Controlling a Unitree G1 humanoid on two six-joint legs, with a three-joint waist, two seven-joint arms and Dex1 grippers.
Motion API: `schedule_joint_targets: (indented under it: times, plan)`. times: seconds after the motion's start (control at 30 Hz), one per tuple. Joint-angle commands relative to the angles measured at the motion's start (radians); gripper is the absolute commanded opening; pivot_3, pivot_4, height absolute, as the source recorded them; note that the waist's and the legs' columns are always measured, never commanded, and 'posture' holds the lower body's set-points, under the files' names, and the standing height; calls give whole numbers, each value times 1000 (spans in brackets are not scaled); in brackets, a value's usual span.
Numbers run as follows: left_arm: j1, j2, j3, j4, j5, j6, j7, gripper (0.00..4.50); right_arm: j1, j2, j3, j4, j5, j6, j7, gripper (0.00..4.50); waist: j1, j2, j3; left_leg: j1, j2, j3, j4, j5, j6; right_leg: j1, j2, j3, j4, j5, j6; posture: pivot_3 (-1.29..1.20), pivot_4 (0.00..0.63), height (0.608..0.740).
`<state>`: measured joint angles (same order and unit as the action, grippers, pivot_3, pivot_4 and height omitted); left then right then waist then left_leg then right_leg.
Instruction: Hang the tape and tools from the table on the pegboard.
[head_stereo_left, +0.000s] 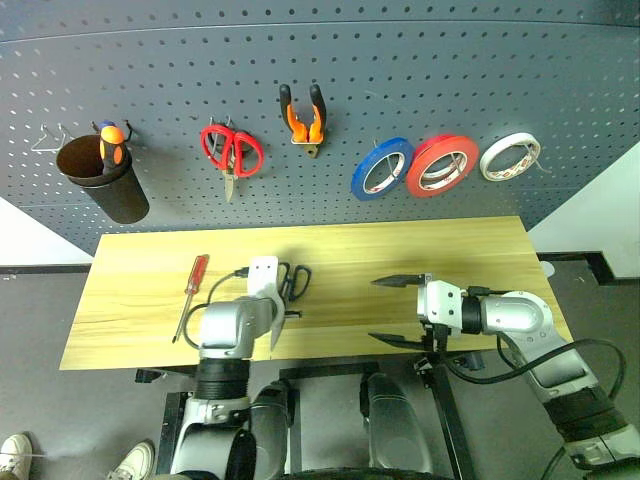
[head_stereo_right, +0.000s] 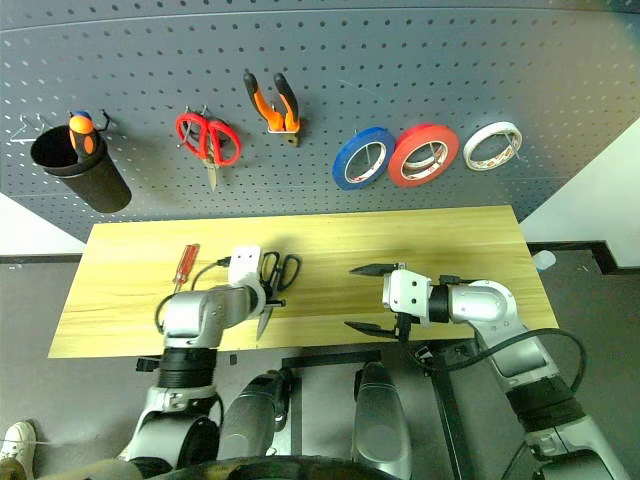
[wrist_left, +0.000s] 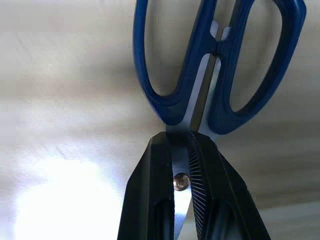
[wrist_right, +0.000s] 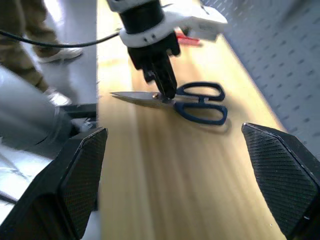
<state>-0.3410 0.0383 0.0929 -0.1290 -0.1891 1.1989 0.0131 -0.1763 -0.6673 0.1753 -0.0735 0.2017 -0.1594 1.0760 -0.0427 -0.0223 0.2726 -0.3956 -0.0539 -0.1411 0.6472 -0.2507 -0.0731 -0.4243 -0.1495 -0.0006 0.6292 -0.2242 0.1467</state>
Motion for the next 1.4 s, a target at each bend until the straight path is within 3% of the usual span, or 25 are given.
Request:
schedule_joint_targets:
  times: [0.03,0.13,0.23,0.37,0.57,0.8,1.27,1.4]
  plan:
    - [68,100,1,-136,-41,-123,-134,122,-17,21,-18,-90,48,4,-6,4500,0,0,0,0,0,0,0,0,0,0,0,0,0,0,0,-71,203,729]
    - [172,216,5,-190,-49,-251,-245,122,-45,53,-28,-155,136,111,-23,4500,0,0,0,-1,-1,0,0,0,0,0,-1,1,-1,0,-1,-66,201,729]
    - [301,265,99,-258,-132,-478,-412,122,-100,69,-40,-219,249,249,-25,4500,0,0,0,-1,0,0,-1,0,0,-1,0,1,-1,0,-1,-56,195,729]
    - [368,255,218,-273,-245,-666,-527,122,-171,99,-69,-245,350,363,-52,4500,20,-1,-1,-2,0,0,0,0,0,-2,0,1,-2,1,-5,-48,186,729]
    - [291,225,329,-233,-351,-856,-546,122,-285,167,-100,-233,439,458,-99,4500,34,-2,-4,-4,0,0,1,0,0,-1,0,0,-7,3,-5,-38,169,729]
    - [187,246,312,-180,-376,-905,-542,122,-328,206,-109,-217,432,468,-109,4500,30,-4,-12,-7,0,0,0,0,1,-1,1,0,-13,7,-1,-33,154,729]
    - [55,294,228,17,-280,-934,-501,122,-310,214,-126,-219,389,448,-136,4500,26,-4,-24,-6,0,1,1,1,1,-1,2,0,-13,10,-1,-61,138,729]
    - [54,300,231,27,-298,-918,-519,1438,-297,207,-130,-216,368,438,-137,4500,23,-4,-25,-6,0,1,1,1,1,-2,2,0,-12,10,-1,-67,137,729]
